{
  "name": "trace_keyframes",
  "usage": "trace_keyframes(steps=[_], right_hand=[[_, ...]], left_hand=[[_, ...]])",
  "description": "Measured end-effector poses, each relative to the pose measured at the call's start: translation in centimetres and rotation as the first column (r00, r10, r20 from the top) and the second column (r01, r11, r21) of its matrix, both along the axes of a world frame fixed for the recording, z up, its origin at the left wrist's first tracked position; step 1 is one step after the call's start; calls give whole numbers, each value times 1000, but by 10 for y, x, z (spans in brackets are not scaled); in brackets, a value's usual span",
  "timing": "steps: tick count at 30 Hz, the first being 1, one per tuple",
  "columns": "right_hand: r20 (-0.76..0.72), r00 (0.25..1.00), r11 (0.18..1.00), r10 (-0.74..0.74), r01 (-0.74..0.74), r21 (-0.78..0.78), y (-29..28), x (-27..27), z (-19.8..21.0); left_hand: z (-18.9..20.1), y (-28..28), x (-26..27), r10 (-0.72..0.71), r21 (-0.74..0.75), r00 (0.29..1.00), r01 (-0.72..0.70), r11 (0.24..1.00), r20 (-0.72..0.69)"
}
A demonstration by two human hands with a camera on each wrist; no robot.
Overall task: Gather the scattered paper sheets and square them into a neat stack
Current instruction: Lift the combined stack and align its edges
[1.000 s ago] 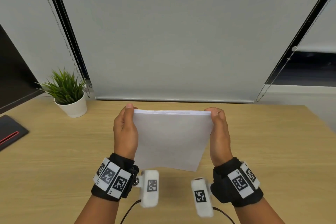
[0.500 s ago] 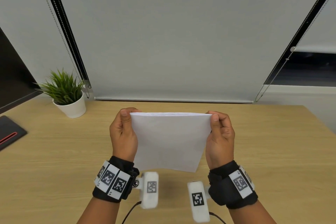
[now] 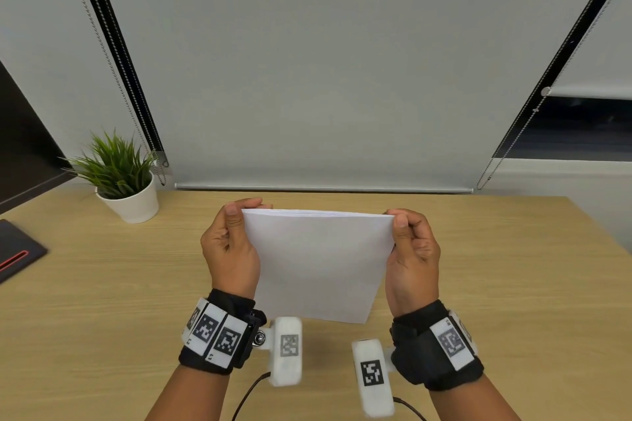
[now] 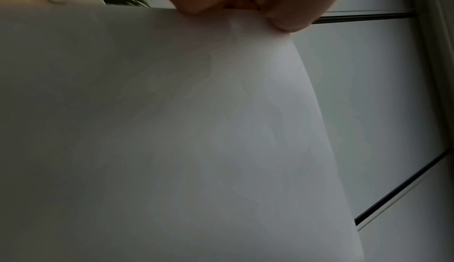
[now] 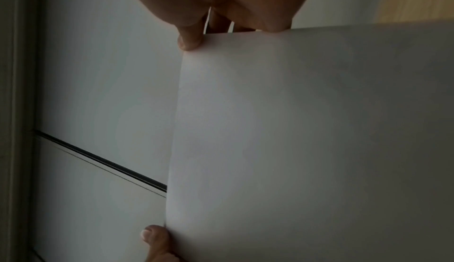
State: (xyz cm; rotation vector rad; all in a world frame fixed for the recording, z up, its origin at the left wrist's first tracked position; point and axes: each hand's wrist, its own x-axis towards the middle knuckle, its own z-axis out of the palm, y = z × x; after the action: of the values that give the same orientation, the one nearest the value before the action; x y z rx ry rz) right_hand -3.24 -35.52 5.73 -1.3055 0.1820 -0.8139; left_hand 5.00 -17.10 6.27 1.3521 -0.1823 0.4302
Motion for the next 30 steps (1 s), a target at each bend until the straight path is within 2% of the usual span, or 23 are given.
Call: trace_keyframes(steps=[2, 5, 9, 12, 14, 16, 18, 20, 24, 27, 30], right_hand=[[-15, 999, 999, 40, -40, -7, -1, -1, -3], [-92, 979, 983, 181, -178, 38, -4, -3, -12], [-299, 915, 949, 271, -305, -73, -11, -6, -30], [-366, 892, 941, 263, -322, -108, -14, -6, -43], [-392, 886, 937, 248, -323, -135, -14, -6, -49], [-423, 878, 932, 226, -321, -169, -14, -8, -54], [-448, 869, 925, 209, -325, -198, -14, -10, -58], [-481, 855, 916, 193, -333, -224, -13, -11, -62], [-508, 845, 892, 168, -350, -287, -13, -12, -67], [-548, 829, 838, 109, -374, -398, -16, -14, -69], [-587, 809, 766, 39, -401, -502, -22, -15, -73]], left_hand=[[-2, 2, 1, -6, 0, 1000, 6, 1000, 0], [-4, 3, 3, -3, 5, 1000, 3, 1000, -1], [-5, 1, 5, -22, -16, 999, 22, 1000, 26], [-6, 6, 7, -129, -26, 990, 131, 991, 59], [-10, 14, 10, -256, 4, 965, 257, 967, 52], [-22, 25, 13, -373, 106, 928, 371, 922, -3], [-41, 36, 12, -426, 232, 897, 443, 866, -120], [-62, 43, 10, -435, 273, 878, 477, 836, -201], [-88, 46, 8, -412, 270, 863, 488, 830, -293], [-90, 44, 4, -431, 237, 836, 520, 821, -340], [-96, 47, 9, -373, 288, 847, 491, 822, -380]])
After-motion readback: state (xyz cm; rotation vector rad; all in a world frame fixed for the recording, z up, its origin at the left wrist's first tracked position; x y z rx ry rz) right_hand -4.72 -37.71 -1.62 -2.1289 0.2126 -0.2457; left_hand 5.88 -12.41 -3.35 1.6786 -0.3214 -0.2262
